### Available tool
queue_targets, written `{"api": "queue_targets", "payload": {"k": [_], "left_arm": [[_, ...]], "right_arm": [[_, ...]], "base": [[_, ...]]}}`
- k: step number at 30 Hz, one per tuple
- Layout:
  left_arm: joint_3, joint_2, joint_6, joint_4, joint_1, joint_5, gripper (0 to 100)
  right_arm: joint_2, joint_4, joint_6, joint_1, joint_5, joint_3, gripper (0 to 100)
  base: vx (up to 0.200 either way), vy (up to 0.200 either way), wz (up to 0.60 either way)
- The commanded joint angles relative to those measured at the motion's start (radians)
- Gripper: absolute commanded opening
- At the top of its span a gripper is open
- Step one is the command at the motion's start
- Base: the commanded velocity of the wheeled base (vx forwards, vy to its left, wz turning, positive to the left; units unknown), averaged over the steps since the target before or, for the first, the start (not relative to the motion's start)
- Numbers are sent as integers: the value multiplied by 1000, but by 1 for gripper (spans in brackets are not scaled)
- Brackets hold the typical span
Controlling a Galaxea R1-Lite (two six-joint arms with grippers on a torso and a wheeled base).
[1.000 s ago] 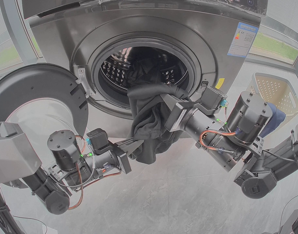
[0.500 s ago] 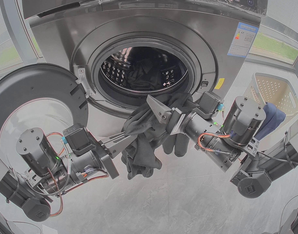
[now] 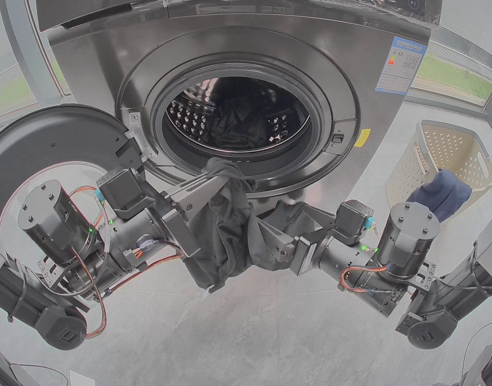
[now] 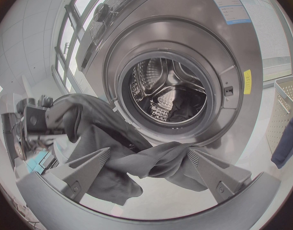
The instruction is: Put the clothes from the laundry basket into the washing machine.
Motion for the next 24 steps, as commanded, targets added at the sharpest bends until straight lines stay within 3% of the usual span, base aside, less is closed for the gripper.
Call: {"api": "queue_targets", "payload": {"k": [1,21,24], "left_arm": [[-35,2,-11,2,2,3,0],[-115,-15,-14,11,4,6,0],[-127,-31,-14,24,2,6,0]], "right_arm": [[-22,-1,-1,0,1,56,100],[61,-3,-9,2,5,76,100],[75,-6,-18,-9,33,73,100]], "base": [[0,0,0],[0,0,0],[0,0,0]]}}
